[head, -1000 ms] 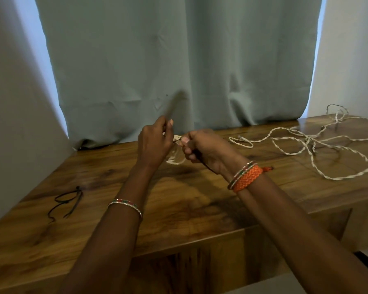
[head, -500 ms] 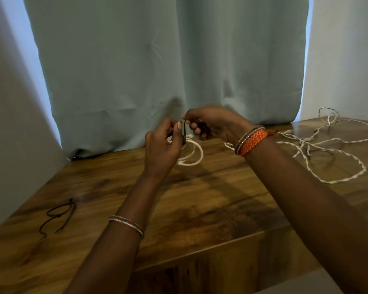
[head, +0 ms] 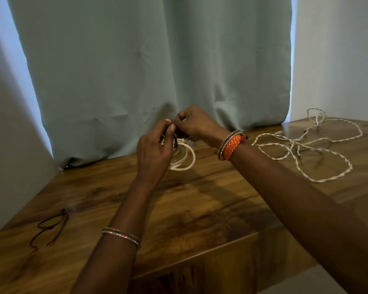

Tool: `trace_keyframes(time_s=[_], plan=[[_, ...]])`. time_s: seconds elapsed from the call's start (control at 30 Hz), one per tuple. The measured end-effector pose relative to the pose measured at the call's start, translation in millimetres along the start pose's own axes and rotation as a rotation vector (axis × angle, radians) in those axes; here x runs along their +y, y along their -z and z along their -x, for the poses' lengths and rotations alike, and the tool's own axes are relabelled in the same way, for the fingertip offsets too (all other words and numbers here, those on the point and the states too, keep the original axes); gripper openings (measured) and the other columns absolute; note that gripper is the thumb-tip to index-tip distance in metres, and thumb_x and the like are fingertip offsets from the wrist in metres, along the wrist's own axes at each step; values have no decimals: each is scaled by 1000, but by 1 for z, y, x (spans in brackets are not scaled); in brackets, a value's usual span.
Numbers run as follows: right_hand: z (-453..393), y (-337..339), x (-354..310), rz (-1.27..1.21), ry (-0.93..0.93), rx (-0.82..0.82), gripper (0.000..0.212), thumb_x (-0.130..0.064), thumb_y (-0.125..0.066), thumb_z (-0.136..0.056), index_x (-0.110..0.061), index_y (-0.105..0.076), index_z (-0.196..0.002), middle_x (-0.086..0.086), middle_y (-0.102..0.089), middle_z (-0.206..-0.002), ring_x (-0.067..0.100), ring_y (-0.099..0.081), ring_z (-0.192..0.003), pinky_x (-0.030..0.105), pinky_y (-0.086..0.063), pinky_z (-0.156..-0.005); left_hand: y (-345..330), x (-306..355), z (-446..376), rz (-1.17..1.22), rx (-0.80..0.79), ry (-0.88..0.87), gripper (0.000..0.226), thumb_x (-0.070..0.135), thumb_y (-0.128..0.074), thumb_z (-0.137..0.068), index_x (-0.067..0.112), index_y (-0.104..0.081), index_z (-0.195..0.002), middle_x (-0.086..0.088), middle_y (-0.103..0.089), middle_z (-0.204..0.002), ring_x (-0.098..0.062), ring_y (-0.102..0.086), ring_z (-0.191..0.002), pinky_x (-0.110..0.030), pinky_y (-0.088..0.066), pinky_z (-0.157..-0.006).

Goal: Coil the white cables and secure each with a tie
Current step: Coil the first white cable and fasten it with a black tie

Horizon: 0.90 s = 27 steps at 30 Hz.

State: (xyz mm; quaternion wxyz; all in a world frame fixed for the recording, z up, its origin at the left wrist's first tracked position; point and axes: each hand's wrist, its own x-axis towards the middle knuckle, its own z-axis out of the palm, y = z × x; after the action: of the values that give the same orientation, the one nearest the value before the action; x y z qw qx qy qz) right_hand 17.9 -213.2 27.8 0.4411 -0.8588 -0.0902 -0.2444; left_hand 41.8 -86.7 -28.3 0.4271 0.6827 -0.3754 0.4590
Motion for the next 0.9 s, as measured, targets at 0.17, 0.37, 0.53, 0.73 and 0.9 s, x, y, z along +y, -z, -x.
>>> trace_keyframes(time_s=[0.17, 0.37, 0.53, 0.73, 0.9], plan=[[-3, -1, -3, 103, 101, 57, 18, -13, -64, -84, 2, -69, -76, 5, -59, -57, 7, -51, -45, 14, -40, -41, -1, 9, 0, -7, 87, 86, 27, 35, -46, -91, 14, -61, -85, 1, -63, -68, -20, -62, -64, -41, -49, -59], [0, -5, 5, 85, 142, 157, 26, -18, -68, -85, 4, -70, -72, 5, -60, -54, 2, -53, -40, 13, -39, -40, -8, 12, 6, -45, 117, 194, 36, 41, -43, -90, 12, -63, -85, -6, -63, -73, -21, -58, -70, -37, -45, -61], [0, -13, 5, 131, 166, 278, 31, -18, -69, -83, 7, -68, -66, 20, -64, -59, 15, -56, -47, 23, -43, -42, -14, 19, 9, -155, 189, 265, 24, 29, -51, -95, 11, -67, -97, -10, -60, -87, -6, -46, -73, -14, -27, -60], [-2, -16, 5, 139, 133, 249, 24, -12, -67, -82, 8, -68, -69, 22, -66, -66, 26, -63, -58, 27, -50, -49, -11, 21, 8, -152, 210, 187, 18, 21, -55, -92, 8, -67, -93, -8, -54, -96, -14, -49, -91, -5, -33, -72], [-1, -12, 6, 71, 3, 89, 29, -18, -66, -86, 10, -68, -80, 15, -60, -61, 9, -50, -39, 19, -40, -36, -6, 11, 7, -30, 131, 159, 24, 25, -48, -95, 11, -60, -79, -6, -61, -70, -19, -55, -70, -31, -40, -62]])
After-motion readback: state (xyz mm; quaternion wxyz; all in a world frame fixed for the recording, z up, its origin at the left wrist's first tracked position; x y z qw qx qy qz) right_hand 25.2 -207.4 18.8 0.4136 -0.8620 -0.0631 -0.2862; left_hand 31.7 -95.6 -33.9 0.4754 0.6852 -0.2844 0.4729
